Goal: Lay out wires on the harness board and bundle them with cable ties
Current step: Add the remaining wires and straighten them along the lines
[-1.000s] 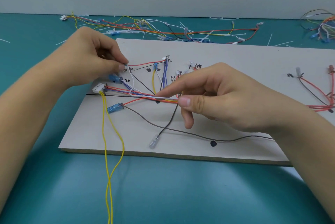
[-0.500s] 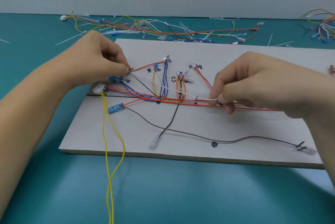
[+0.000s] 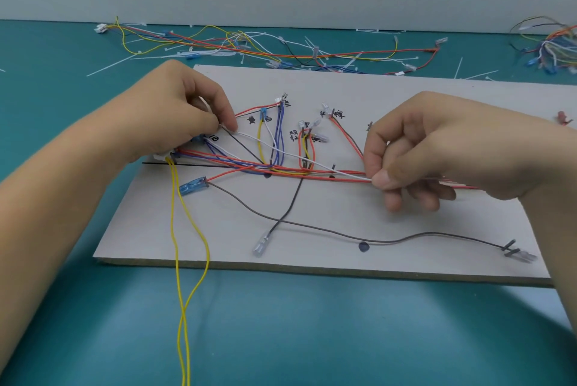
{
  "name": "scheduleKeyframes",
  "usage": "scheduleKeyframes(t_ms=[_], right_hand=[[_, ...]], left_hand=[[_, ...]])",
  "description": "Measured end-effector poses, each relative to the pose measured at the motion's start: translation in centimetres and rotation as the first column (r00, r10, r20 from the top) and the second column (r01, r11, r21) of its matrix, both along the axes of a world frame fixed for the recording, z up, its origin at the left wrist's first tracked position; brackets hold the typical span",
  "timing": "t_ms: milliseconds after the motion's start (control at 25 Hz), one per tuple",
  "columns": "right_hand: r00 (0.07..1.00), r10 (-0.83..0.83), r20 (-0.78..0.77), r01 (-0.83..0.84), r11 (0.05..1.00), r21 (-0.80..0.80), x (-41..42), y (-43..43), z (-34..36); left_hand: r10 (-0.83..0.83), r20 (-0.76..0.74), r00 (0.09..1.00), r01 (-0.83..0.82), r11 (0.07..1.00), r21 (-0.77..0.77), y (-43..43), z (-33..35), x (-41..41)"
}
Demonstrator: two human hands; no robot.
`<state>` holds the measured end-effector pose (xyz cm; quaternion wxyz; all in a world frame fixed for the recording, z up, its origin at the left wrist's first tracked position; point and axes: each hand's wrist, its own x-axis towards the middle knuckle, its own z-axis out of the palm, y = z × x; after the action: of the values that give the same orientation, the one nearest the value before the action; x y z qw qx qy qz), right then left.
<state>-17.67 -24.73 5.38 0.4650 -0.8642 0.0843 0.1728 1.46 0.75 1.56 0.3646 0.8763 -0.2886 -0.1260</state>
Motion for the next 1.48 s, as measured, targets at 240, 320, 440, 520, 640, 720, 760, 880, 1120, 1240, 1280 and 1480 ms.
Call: scheduleKeyframes(t_ms=[240, 320, 440, 520, 640, 720, 760, 880, 1120, 1240, 1280, 1480], right_hand=[[0.981, 0.193, -0.015, -0.187, 0.966, 0.178, -0.3, 1.2, -0.4], [0.986, 0.148, -0.074, -0.141, 0.986, 0.083, -0.1, 1.1, -0.7], [0.998, -0.027, -0.051, 0.024, 0.997, -0.068, 0.2, 0.2, -0.7], [0.995, -0.091, -0.029, 0.085, 0.986, -0.145, 0.2, -0.1, -0.6], [0.985, -0.173, -0.01, 0.167, 0.963, -0.21, 0.3, -0.2, -0.8], [0.974, -0.225, -0.001, 0.218, 0.943, -0.251, 0.3, -0.4, -0.9], [0.972, -0.236, 0.002, 0.228, 0.936, -0.27, 0.2, -0.5, -0.8], [0.976, -0.216, 0.008, 0.207, 0.923, -0.325, 0.0, -0.5, -0.7], [0.98, -0.189, 0.062, 0.197, 0.881, -0.43, 0.2, -0.3, -0.3], [0.982, -0.166, 0.095, 0.191, 0.852, -0.487, 0.1, -0.6, -0.3], [0.983, -0.158, 0.099, 0.186, 0.844, -0.503, 0.1, -0.6, -0.2], [0.978, -0.193, 0.074, 0.203, 0.829, -0.521, 0.0, -0.9, 0.1]], left_hand=[[-0.134, 0.142, 0.981, 0.126, 0.99, 0.058, -0.4, 0.0, -0.9], [-0.138, 0.13, 0.982, 0.129, 0.989, 0.078, -0.4, 0.0, -0.7], [-0.121, 0.134, 0.984, 0.11, 0.99, 0.088, -0.5, 0.0, -0.3], [-0.114, 0.149, 0.982, 0.102, 0.991, 0.084, -0.5, -0.2, -0.5], [-0.059, 0.188, 0.98, 0.047, 0.997, 0.067, -0.6, -0.1, -1.0], [0.004, 0.204, 0.979, -0.014, 0.999, 0.048, -0.5, 0.0, -1.3], [0.025, 0.209, 0.978, -0.035, 0.998, 0.043, -0.4, 0.1, -1.3], [0.083, 0.189, 0.978, -0.084, 0.996, -0.006, -0.2, 0.2, -1.0], [0.185, 0.188, 0.965, -0.169, 0.981, -0.096, 0.2, 0.4, -1.0], [0.264, 0.187, 0.946, -0.237, 0.959, -0.155, 0.8, 0.8, -0.6], [0.264, 0.192, 0.945, -0.237, 0.959, -0.154, 0.8, 0.9, -0.7], [0.048, 0.335, 0.941, -0.007, 0.993, -0.122, -1.1, 2.8, -3.7]])
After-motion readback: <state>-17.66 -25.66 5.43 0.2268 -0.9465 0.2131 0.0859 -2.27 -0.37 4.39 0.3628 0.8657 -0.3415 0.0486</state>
